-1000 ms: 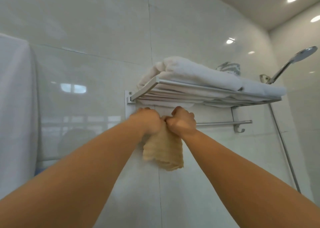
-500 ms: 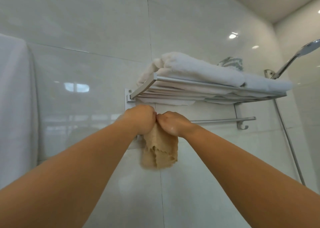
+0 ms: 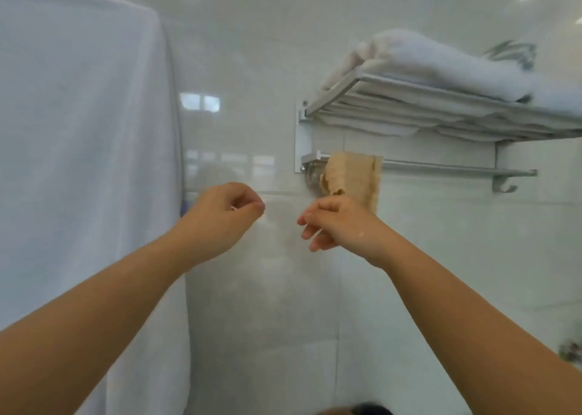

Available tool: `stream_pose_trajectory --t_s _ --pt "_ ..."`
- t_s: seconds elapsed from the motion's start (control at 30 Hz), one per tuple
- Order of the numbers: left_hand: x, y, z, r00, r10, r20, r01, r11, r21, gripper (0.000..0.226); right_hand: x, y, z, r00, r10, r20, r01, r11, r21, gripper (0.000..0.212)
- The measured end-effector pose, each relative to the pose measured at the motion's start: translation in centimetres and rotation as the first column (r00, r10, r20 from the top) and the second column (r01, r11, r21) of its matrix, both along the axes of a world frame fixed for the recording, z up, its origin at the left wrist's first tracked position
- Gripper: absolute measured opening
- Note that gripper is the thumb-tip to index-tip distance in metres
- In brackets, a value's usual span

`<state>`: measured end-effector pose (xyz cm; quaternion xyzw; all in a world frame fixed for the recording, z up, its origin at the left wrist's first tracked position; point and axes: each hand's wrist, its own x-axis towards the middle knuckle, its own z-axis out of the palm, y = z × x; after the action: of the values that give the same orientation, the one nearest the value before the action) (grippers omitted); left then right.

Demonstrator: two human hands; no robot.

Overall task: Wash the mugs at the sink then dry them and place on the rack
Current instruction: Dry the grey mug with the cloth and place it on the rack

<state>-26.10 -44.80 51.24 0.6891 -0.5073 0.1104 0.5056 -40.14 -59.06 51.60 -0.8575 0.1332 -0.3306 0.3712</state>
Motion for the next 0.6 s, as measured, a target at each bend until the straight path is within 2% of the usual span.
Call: stream_pose_trajectory --t_s 0.07,0.17,0.3,0.43,0.6 --pt "1.4 3.2 -3.3 0.96 -0.058 -0.274 0.076 0.996 0.056 0.012 0.9 2.1 -2.8 0.994 0.067 -0.081 -0.056 0.99 0.13 0.019" --pt "3.6 8.5 -8.7 0.9 0.0 -0.436 0.064 0.989 0.132 0.013 3.2 5.8 -7.6 0.978 0.11 -0.175 -0.062 0.964 0.258 0.018" --pt "6.3 16.6 -15.3 0.832 0.098 -0.546 0.036 0.973 0.23 0.012 7.0 12.0 -13.8 0.941 0.169 -0.292 -0.072 0.946 0.317 0.018" --pt "9.6 25.4 -22.6 0.764 0.183 -0.618 0.039 0.944 0.328 0.014 10.8 19.2 -19.6 0.917 0.211 -0.338 -0.064 0.916 0.397 0.018" --pt "13.5 34.7 -31.1 0.701 0.306 -0.644 0.087 0.859 0.504 0.014 14.9 28.0 -27.8 0.865 0.252 -0.434 0.015 0.851 0.525 0.019"
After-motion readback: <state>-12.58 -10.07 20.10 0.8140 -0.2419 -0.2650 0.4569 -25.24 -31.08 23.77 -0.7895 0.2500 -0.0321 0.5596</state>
